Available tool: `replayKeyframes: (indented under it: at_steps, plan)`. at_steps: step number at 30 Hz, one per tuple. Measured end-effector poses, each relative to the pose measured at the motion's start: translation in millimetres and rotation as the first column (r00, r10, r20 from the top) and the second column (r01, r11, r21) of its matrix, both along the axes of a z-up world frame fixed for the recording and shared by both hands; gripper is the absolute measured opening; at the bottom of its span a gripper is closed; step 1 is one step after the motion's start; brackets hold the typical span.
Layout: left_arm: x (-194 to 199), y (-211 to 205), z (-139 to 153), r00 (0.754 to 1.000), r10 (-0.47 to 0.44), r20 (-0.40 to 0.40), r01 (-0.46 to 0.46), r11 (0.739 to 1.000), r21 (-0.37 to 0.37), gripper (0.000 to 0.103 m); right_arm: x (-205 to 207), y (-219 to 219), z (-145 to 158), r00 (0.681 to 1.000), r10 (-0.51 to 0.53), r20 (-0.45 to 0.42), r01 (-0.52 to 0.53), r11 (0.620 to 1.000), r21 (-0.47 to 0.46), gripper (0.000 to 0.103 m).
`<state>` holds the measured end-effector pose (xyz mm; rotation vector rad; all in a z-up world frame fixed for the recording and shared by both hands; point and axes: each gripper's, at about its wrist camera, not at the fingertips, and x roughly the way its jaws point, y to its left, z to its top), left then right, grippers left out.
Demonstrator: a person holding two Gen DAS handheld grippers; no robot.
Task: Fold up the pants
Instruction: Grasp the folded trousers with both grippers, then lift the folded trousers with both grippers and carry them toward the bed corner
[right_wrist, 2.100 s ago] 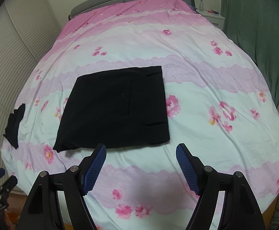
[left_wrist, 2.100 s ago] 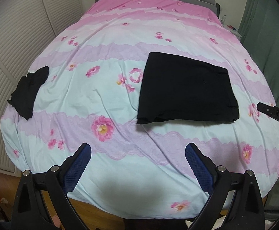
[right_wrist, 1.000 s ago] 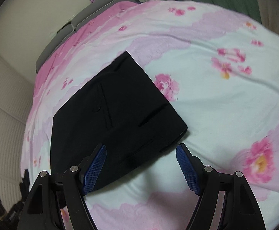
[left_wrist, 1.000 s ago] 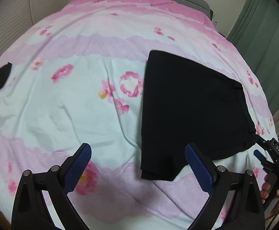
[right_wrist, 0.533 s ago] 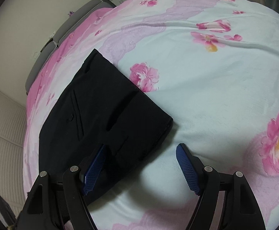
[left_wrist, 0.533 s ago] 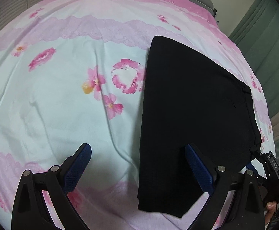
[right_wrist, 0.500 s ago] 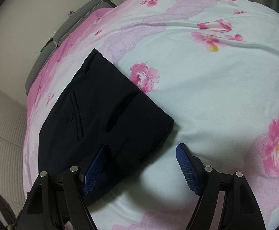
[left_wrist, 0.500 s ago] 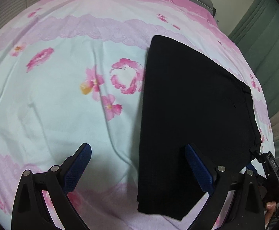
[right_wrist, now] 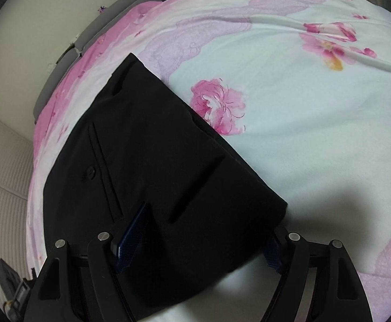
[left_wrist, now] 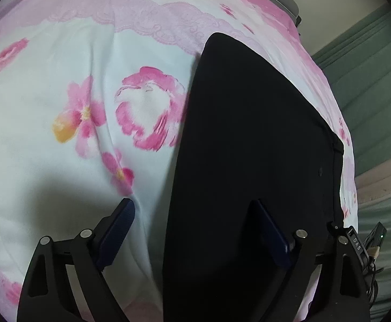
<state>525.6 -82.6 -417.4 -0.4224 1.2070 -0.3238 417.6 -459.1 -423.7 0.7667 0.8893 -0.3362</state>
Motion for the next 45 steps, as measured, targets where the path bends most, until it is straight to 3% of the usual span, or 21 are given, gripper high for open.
replayKeyframes:
  at_steps: [3, 7, 11, 16, 18, 22, 25, 30, 35, 37, 40, 45]
  plan:
    - [6.7, -7.2, 2.6, 0.999, -0.038, 0.019, 0.038, 0.999, -0.008, 0.071, 5.4, -1.1, -2.6, 1.0, -0.01, -0.009, 0.01, 1.0, 0.009, 0.08]
    - [16.2, -14.2, 5.5, 0.999, -0.037, 0.014, 0.037, 0.999, -0.026, 0.058, 12.8, -3.8, -5.9, 0.999, -0.027, -0.035, 0.028, 0.999, 0.032, 0.08]
    - [25.8, -17.3, 5.4, 1.0, -0.014, 0.001, 0.014, 0.998, -0.056, 0.057, 16.3, -6.0, -2.8, 0.997, -0.036, -0.065, 0.039, 0.998, 0.047, 0.076]
    - [40.2, -24.7, 4.4, 0.999, -0.049, -0.003, 0.049, 0.997, -0.061, 0.057, 14.0, -5.2, 4.0, 0.996, -0.055, -0.076, 0.058, 0.997, 0.042, 0.069]
    - [44.4, -23.9, 4.4, 0.998, -0.059, -0.013, 0.058, 0.996, -0.071, 0.056, 13.4, -3.6, 10.4, 0.996, -0.05, -0.077, 0.052, 0.999, 0.018, 0.062]
    - [40.7, -24.8, 17.6, 0.996, -0.092, -0.014, 0.09, 0.991, -0.102, 0.038, 10.7, 7.6, 30.1, 0.998, 0.015, -0.055, -0.019, 0.998, -0.065, 0.045]
    - [30.7, -27.2, 40.0, 0.988, -0.142, 0.06, 0.15, 0.979, -0.141, 0.038, 4.9, 14.1, 49.4, 0.995, 0.097, -0.011, -0.097, 0.989, -0.112, 0.035]
    - [46.5, -46.9, 26.0, 0.978, -0.207, 0.004, 0.206, 0.975, -0.082, 0.038, 14.5, 15.2, 54.5, 0.986, 0.17, 0.002, -0.167, 0.975, -0.144, 0.035]
    - [59.1, -54.7, 15.4, 0.981, -0.19, -0.048, 0.186, 0.979, -0.081, 0.039, 37.7, 10.4, 43.9, 0.98, 0.199, -0.013, -0.199, 0.974, -0.112, 0.035]
    - [62.3, -55.3, 16.2, 0.98, -0.186, -0.073, 0.181, 0.981, -0.067, 0.033, 45.4, 11.9, 42.1, 0.979, 0.204, -0.029, -0.206, 0.972, -0.113, 0.035]
    - [57.4, -54.8, 28.2, 0.977, -0.2, -0.069, 0.198, 0.98, -0.03, 0.021, 46.3, 18.4, 46.9, 0.976, 0.21, -0.056, -0.216, 0.966, -0.143, 0.03]
    - [47.6, -66.8, 65.8, 0.968, -0.245, -0.047, 0.248, 0.966, 0.067, 0.016, 32.1, 17.6, 78.8, 0.976, 0.216, -0.044, -0.22, 0.963, -0.158, 0.026]
